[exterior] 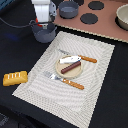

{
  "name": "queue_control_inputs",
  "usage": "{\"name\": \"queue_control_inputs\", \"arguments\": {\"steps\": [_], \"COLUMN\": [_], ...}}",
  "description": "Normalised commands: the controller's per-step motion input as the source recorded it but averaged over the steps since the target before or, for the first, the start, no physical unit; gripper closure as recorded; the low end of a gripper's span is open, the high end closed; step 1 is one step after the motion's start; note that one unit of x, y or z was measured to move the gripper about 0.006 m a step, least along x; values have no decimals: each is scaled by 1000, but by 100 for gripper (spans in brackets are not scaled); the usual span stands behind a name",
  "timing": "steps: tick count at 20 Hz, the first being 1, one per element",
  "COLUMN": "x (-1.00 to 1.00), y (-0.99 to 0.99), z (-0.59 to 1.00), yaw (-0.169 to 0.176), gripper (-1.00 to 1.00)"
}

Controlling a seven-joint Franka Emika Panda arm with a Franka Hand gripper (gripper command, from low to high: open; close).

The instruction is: Interact with the objects in diverse but meaningful ways.

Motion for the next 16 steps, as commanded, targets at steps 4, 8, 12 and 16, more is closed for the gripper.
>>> {"name": "queue_control_inputs", "arguments": {"steps": [4, 8, 12, 16], "x": [0, 29, 324, 726], "y": [129, 56, -1, -102], "z": [-58, 250, 877, 1000], "yaw": [0, 0, -32, -56], "gripper": [-100, -100, -100, -100]}}
